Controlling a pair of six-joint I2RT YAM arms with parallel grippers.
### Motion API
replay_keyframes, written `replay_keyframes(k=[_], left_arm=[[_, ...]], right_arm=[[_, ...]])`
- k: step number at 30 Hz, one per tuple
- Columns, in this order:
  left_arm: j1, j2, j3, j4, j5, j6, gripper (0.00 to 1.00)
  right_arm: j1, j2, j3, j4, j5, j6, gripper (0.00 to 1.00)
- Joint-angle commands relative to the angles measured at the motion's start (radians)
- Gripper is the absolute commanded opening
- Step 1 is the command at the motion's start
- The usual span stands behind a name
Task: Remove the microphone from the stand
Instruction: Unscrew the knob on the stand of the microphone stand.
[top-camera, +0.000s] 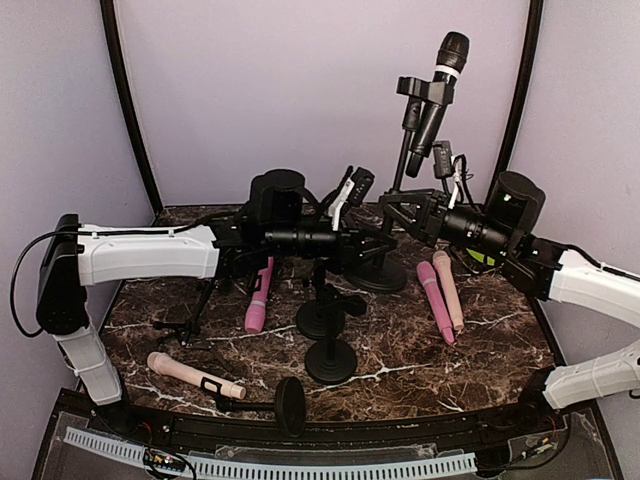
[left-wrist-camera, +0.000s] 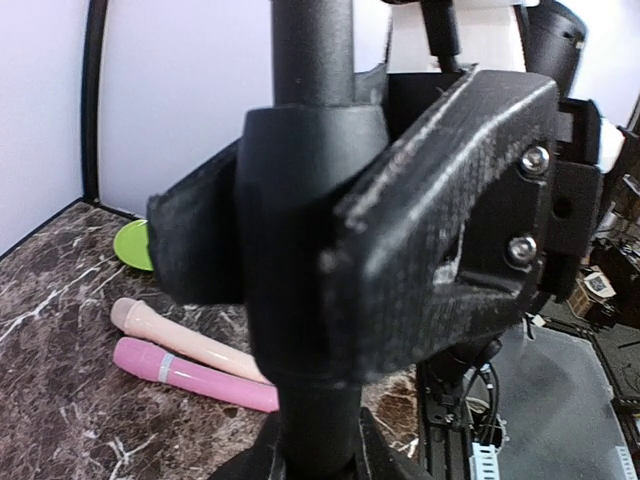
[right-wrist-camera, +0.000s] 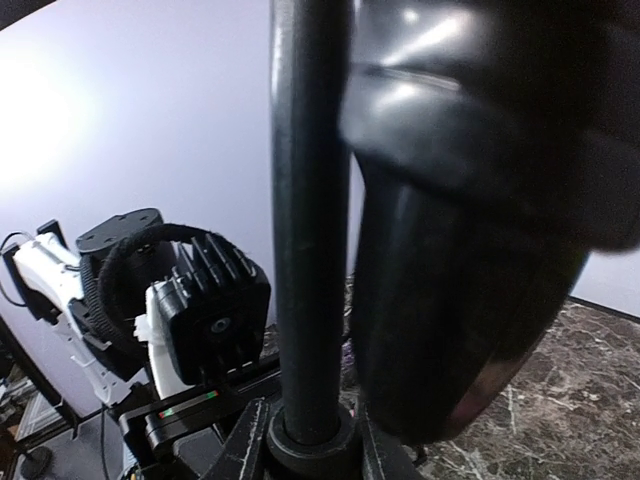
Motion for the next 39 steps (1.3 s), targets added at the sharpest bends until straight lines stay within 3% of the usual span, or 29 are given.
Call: replay_keyframes(k=[1,5,10,14,18,23,29,33,39], left_arm=[[-0.003,-0.106,-0.076,0.186,0.212,-0.025,0.0],[-0.002,-0.137,-0.118,0.305,0.359,-0.063,0.0],[-0.003,-0.151,-0.141,0.396,0.423,-0.102,0.0],[-0.003,-0.16,-0.164,0.439,0.42,-0.111,0.0],[-0.002,-0.178,-0.187,0.458,0.392,-0.094,0.0],[-0.003,-0.203,-0.207,0.435,0.349,-0.059,0.0],[-0.002,-0.236,-0.226,0.384,0.145,0.009,0.0],[-0.002,-0.239,-0.208,0.281,-0.11,0.046,0.0],[-0.002,-0.233,-0.182,0.197,-0.212,0.067,0.0]], right_arm=[[0.009,-0.065,0.056,0.14,-0.265,0.021,0.06],[0.009,-0.07,0.083,0.12,-0.378,0.039,0.09],[0.009,-0.087,0.084,0.121,-0.406,0.043,0.15],[0.007,-0.105,0.066,0.09,-0.324,0.016,0.31],[-0.008,-0.124,0.038,0.058,-0.227,0.003,0.46],[-0.024,-0.135,0.011,0.063,-0.206,0.027,0.57],[-0.023,-0.12,-0.001,0.036,-0.145,0.046,0.72],[-0.014,-0.104,-0.01,0.029,-0.035,0.099,0.7],[0.041,-0.081,-0.011,0.064,0.035,0.128,0.57]])
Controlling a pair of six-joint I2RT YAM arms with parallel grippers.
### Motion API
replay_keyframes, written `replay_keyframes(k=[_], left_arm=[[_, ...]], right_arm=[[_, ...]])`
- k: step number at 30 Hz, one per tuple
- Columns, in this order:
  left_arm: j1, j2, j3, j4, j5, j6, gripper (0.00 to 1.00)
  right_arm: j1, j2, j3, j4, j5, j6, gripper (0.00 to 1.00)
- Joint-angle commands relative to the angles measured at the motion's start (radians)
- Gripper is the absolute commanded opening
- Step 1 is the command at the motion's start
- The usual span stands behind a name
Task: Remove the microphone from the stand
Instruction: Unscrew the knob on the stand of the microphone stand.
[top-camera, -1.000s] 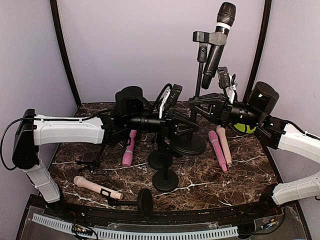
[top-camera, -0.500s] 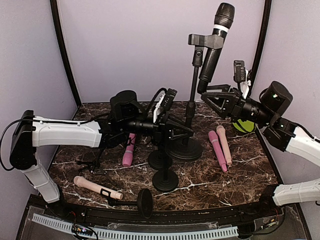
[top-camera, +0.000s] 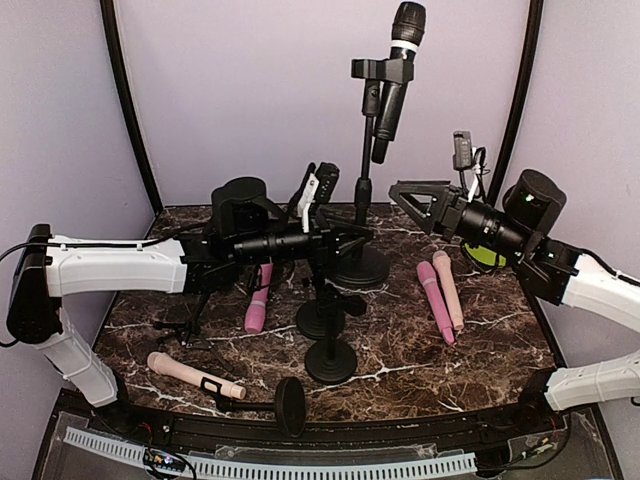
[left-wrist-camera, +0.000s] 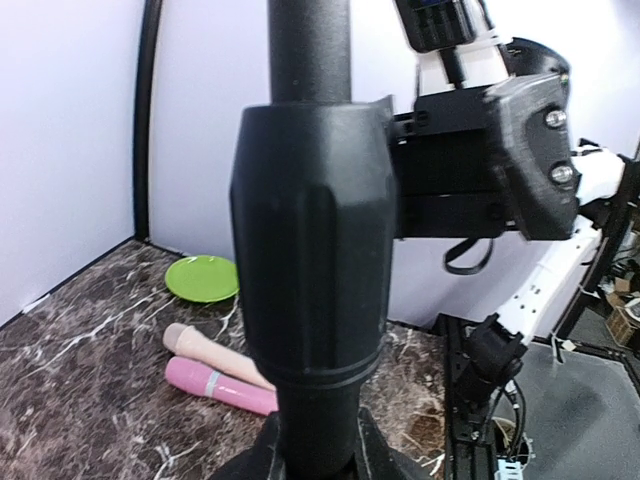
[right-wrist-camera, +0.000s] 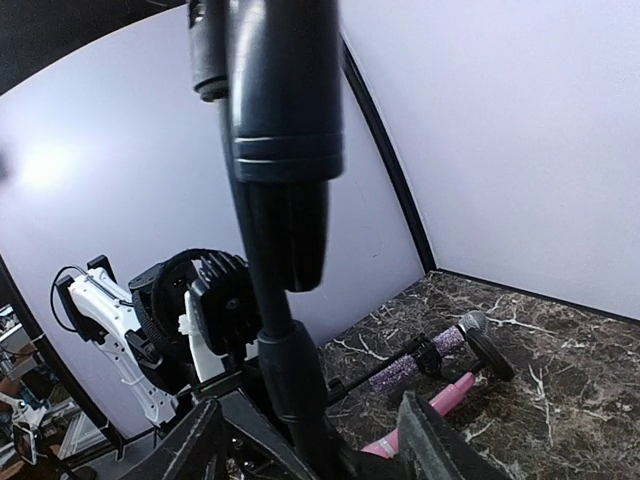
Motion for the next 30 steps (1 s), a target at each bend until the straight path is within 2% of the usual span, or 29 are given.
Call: replay_keyframes(k=[1,5,19,24,30], left_arm=[[0.002,-0.046,0.051,-0.013,-0.13,0.043,0.0],[0.001,-0.046,0.048,-0.016,-0.138,0.045,0.0],[0.001,-0.033,0.057,-0.019,-0.124,0.046,0.0],[0.001,-0.028,0.062,-0.023,-0.106,0.047,0.0],[0.001,-0.024,0.066,-0.021,-0.079,0.052,0.0]], right_arm=[[0.04,0.016,-0.004,0.059,0.077,0.032,0.55],[0.054,0.053,0.016,0.049,0.094,0.038,0.47],[0.081,0.123,0.075,-0.002,0.11,0.008,0.4],[0.085,0.139,0.09,-0.013,0.112,0.0,0.34],[0.089,0.156,0.111,-0.035,0.112,-0.015,0.32]])
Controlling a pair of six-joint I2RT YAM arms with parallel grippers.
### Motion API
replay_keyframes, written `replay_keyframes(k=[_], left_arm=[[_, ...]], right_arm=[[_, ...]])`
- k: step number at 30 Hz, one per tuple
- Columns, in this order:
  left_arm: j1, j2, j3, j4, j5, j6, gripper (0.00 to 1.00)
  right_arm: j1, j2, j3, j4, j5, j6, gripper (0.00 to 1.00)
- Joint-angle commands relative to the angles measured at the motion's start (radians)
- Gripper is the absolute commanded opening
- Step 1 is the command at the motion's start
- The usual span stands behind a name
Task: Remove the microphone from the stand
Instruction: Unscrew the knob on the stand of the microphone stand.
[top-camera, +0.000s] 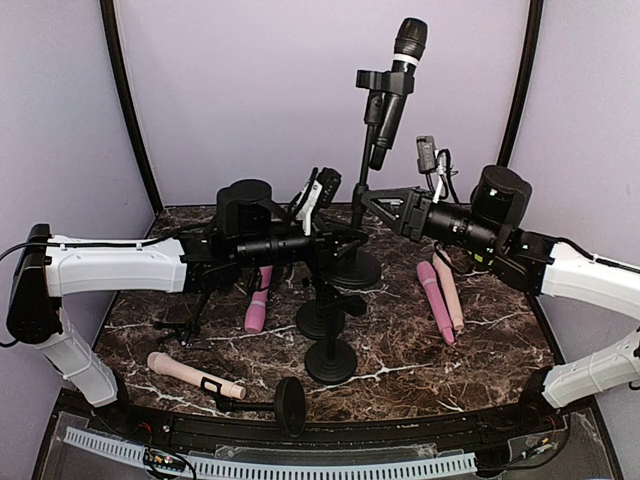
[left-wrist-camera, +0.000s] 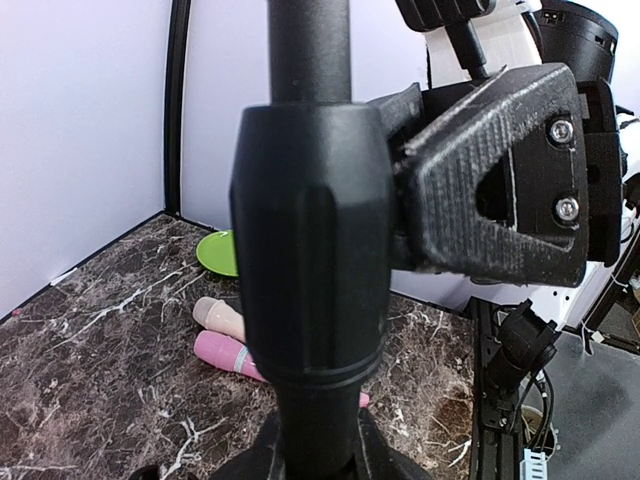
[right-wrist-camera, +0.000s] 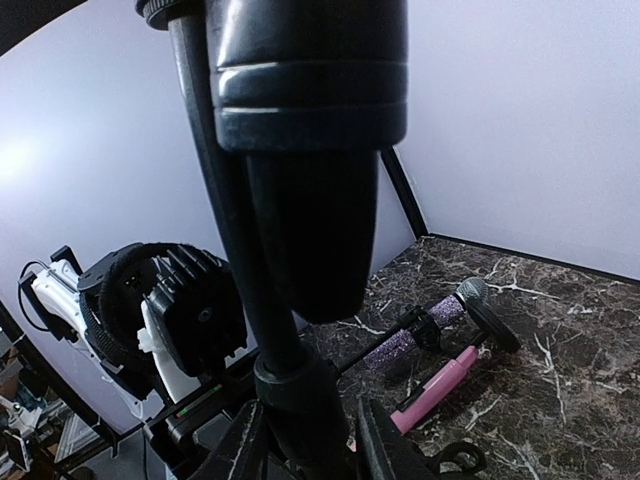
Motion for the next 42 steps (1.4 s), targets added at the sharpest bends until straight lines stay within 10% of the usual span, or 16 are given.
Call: replay_keyframes(k=[1,42], left_arm=[[-0.001,-0.022,0.061,0.079,0.036,0.017,0.0],[0.0,-0.004,0.068,0.096,0.092,0.022,0.0]], right_arm=[[0.013,0.009,0.035,0.004,0.01,-0.02,0.31],[0.05,0.113,0.132,-0.036,0.03,-0.069,0.3]])
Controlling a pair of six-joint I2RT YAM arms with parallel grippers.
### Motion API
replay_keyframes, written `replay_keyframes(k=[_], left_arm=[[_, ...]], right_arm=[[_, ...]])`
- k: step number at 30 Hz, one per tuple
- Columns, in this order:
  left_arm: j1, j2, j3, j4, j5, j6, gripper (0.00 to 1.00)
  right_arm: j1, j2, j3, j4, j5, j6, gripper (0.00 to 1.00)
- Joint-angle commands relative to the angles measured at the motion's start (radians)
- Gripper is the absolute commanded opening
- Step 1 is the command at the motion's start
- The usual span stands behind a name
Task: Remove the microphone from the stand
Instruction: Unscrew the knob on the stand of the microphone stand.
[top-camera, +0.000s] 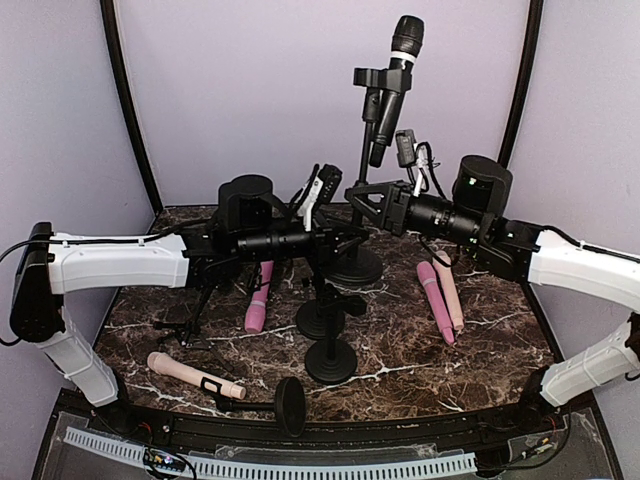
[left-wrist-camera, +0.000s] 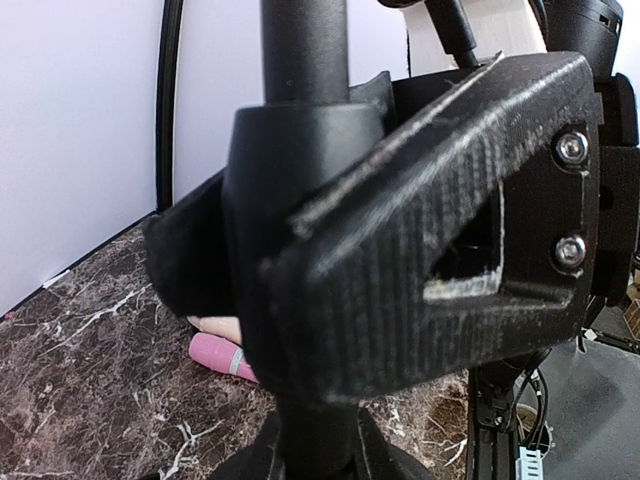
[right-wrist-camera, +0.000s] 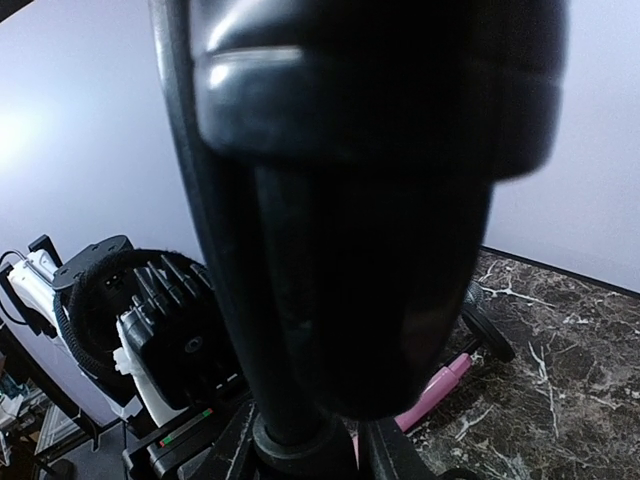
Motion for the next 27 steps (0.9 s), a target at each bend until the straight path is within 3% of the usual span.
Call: replay_keyframes(k=[1,7,12,19,23,27], left_arm=[[-0.016,-0.022,0.04,0.11,0.044,0.023,0.0],[-0.014,-0.049,0.019,0.133,0.083,0.004,0.0],[0.029,-0.068,-0.01,0.208,0.293,-0.113,0.0],[0.067,-0.049,-0.024,0.393,0.633,-0.254,0.0],[0.073,-0.041,-0.02,0.426,0.712,-0.286,0.0],[0.072,-0.042,-0.021,0.428,0.722,-0.278,0.0]], right_arm=[[0.017,0.006,0.022,0.011,0.009,-0.011,0.28],[0.015,-0.041,-0.004,0.027,-0.042,-0.047,0.17],[0.012,-0.083,-0.007,0.031,-0.203,-0.097,0.14],[-0.001,-0.1,0.04,0.028,-0.516,-0.093,0.11],[-0.006,-0.105,0.053,0.029,-0.624,-0.08,0.11],[-0.01,-0.122,0.037,0.032,-0.615,-0.085,0.15]])
